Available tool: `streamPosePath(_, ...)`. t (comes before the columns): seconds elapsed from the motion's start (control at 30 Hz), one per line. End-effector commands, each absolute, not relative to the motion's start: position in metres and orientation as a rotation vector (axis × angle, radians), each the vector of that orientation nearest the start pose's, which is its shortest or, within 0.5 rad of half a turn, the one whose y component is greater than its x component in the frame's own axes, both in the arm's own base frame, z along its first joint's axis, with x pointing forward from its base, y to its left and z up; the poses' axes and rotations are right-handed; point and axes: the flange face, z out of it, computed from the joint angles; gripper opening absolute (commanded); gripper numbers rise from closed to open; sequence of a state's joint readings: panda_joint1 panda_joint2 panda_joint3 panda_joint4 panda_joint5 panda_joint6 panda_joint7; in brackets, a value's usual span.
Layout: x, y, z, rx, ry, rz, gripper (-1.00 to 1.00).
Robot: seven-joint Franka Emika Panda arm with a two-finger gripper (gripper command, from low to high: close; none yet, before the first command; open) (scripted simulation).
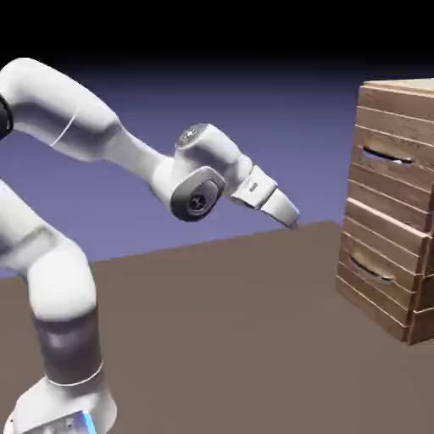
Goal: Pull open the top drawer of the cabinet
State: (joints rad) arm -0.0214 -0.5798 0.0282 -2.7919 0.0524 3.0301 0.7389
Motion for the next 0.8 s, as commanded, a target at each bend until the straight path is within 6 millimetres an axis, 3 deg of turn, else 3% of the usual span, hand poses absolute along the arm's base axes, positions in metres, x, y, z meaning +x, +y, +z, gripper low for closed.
streamPosePath(0.0,0.392,-0.005,0.480,-2.400,1.044,-1.073,1.00)
streamPosePath(0.37,0.392,-0.033,0.575,-1.952,1.380,-1.176,1.00)
streamPosePath(0.77,0.392,-0.019,0.643,-1.507,1.506,-1.188,1.00)
